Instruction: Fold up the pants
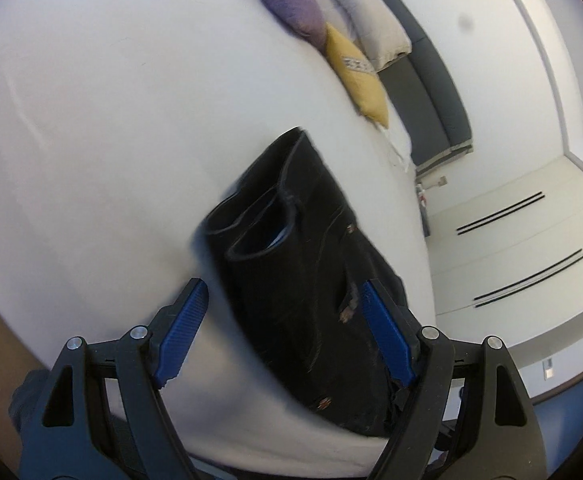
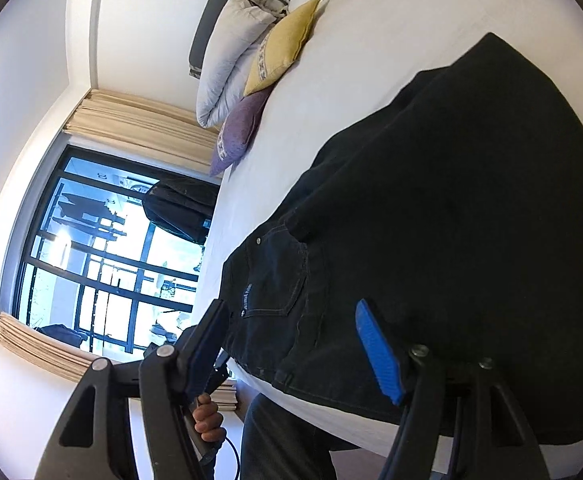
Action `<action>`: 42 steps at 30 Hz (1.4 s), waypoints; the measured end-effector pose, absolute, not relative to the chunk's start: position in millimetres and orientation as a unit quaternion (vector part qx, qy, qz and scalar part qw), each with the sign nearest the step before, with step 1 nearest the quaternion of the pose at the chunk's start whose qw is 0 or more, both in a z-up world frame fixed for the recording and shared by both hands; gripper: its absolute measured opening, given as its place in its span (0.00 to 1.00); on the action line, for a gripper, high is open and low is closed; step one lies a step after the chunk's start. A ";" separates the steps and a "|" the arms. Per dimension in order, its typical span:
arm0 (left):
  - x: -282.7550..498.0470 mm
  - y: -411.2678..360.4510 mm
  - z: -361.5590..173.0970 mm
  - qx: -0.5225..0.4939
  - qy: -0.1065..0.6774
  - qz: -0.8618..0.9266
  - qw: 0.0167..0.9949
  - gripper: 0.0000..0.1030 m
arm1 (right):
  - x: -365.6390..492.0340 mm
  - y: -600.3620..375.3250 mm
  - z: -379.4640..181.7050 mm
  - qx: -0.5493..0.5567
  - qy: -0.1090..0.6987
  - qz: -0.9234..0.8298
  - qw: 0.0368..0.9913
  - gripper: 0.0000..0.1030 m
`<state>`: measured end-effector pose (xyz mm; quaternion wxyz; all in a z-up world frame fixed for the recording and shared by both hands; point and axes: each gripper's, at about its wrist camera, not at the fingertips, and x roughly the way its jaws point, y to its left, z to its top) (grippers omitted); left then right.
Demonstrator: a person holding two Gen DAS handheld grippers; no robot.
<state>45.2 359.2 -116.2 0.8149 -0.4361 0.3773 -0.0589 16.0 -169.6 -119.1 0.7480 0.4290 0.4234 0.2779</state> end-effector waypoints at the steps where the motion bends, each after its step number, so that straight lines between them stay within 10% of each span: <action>1: 46.2 357.1 -113.6 -0.436 0.374 -0.063 0.816 0.76 | 16.1 -169.2 -119.8 0.429 0.423 0.277 0.748 0.67; 9: 62.4 351.5 -126.1 -0.489 0.358 -0.066 0.793 0.73 | 17.4 -163.8 -122.3 0.424 0.429 0.281 0.747 0.67; 12: 69.7 350.9 -133.1 -0.496 0.368 -0.054 0.785 0.32 | 17.5 -164.2 -122.2 0.425 0.428 0.281 0.746 0.67; 15: 74.0 353.5 -145.1 -0.516 0.369 -0.047 0.772 0.20 | 17.6 -162.4 -121.1 0.419 0.431 0.281 0.748 0.67; 26: 71.7 336.2 -115.3 -0.461 0.350 -0.044 0.814 0.11 | 18.6 -159.9 -117.7 0.389 0.442 0.273 0.761 0.67; 33: 83.2 203.9 -23.4 -0.179 0.333 -0.117 0.918 0.11 | 27.3 -167.8 -121.3 0.386 0.448 0.257 0.764 0.67; 42: 55.2 63.2 -51.2 0.017 0.363 -0.199 0.910 0.11 | 46.1 -180.4 -107.1 0.395 0.439 0.268 0.761 0.75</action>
